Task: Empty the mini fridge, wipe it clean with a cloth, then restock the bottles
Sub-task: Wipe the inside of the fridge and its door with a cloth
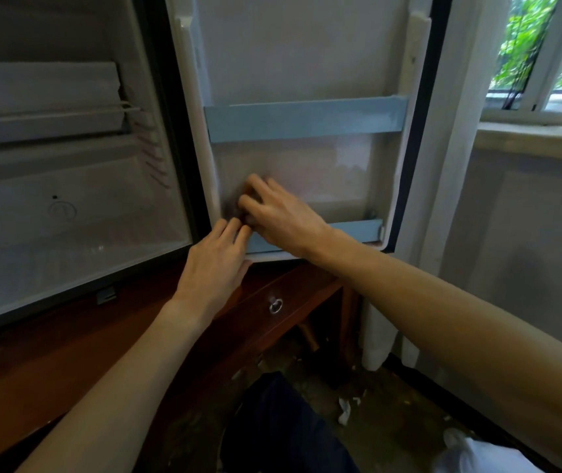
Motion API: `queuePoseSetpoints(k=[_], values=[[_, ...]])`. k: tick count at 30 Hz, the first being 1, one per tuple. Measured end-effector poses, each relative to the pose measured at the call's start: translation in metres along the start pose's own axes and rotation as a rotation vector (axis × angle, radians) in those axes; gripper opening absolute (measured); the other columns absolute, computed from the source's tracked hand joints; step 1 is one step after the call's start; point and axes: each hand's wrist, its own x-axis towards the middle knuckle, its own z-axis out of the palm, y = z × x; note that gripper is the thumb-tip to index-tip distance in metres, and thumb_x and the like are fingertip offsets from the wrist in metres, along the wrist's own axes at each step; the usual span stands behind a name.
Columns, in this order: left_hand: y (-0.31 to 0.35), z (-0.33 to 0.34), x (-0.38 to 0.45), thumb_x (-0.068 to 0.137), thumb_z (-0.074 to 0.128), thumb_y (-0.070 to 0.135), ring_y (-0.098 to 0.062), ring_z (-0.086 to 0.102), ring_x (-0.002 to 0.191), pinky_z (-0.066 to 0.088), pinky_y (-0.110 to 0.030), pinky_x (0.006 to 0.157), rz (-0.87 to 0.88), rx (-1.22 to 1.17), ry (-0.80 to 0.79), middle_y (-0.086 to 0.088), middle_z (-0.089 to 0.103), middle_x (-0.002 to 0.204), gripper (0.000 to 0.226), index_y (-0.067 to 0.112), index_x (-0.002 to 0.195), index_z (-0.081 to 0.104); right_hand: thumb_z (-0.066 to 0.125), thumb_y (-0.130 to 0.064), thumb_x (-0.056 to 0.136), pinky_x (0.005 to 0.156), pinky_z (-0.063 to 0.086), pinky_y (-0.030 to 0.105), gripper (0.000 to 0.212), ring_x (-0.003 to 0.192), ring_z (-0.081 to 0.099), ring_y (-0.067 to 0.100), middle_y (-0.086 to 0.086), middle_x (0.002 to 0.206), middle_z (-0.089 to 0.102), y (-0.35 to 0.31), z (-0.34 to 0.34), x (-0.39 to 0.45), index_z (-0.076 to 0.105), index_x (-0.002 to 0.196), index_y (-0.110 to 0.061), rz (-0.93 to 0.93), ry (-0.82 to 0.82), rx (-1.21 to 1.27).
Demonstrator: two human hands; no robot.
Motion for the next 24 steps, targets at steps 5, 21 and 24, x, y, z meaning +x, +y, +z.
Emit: queuePoseSetpoints(k=[5,21,24], values=[[-0.002,-0.002,-0.001,0.079,0.082,0.026,-0.025,0.051,0.112,0.057,-0.037,0.068,-0.007,-0.022,-0.02,-0.005,0.053,0.115,0.052,0.011,0.121,0.056,0.071,-0.009,0.079,0.069,0.055,0.039,0.028,0.095,0.053,0.033,0.018,0.117,0.049,0.001,0.0,0.004,0.058,0.104,-0.007,-0.037,-0.066,-0.06],[-0.005,-0.004,-0.008,0.077,0.085,0.025,-0.019,0.052,0.107,0.052,-0.029,0.061,-0.008,-0.05,0.012,-0.002,0.053,0.113,0.053,0.013,0.12,0.056,0.072,-0.024,0.083,0.083,0.055,0.04,0.037,0.102,0.051,0.03,0.015,0.123,0.04,0.047,-0.07,-0.079,0.058,0.114,-0.009,0.28,-0.178,-0.153],[-0.003,-0.005,-0.009,0.077,0.085,0.025,-0.02,0.054,0.109,0.053,-0.029,0.062,-0.025,-0.04,0.008,-0.003,0.054,0.116,0.055,0.013,0.122,0.057,0.072,-0.019,0.079,0.078,0.052,0.045,0.03,0.093,0.052,0.031,0.017,0.115,0.046,0.021,-0.039,-0.045,0.062,0.102,-0.003,0.196,-0.128,-0.07]])
